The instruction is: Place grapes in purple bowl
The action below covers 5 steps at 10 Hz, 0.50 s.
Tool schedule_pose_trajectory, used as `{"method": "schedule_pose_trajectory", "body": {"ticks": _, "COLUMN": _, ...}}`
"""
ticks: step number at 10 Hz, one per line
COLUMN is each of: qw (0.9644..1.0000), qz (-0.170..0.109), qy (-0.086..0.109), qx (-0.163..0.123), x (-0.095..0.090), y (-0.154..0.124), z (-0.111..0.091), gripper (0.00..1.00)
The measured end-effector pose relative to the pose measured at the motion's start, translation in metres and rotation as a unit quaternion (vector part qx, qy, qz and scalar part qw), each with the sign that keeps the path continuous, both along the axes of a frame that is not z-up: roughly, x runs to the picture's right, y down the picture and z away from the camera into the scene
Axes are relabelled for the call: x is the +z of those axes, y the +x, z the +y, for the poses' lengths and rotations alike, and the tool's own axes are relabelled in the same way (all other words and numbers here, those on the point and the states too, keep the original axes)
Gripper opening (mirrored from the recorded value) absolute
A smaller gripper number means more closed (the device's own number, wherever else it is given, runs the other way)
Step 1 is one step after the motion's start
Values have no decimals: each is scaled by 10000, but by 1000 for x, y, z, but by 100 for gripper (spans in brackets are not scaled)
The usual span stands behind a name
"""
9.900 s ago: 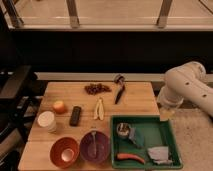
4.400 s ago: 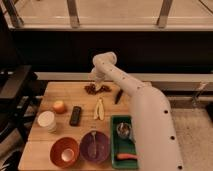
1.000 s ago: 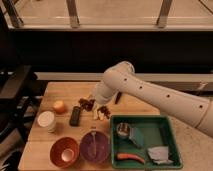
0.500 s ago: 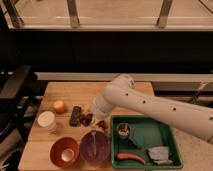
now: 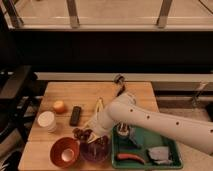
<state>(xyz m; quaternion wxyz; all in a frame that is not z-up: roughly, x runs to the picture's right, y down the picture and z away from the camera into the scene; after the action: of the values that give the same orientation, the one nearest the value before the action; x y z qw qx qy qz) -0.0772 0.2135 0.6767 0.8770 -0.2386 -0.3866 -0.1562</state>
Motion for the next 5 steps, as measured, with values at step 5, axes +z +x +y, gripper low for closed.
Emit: {"method": "schedule_pose_trajectory", "body": {"ticks": 5, "qw": 9993, "qz": 16, "qy": -169, "qx": 330, "x": 6, "y": 4, "z": 9, "gripper": 71}}
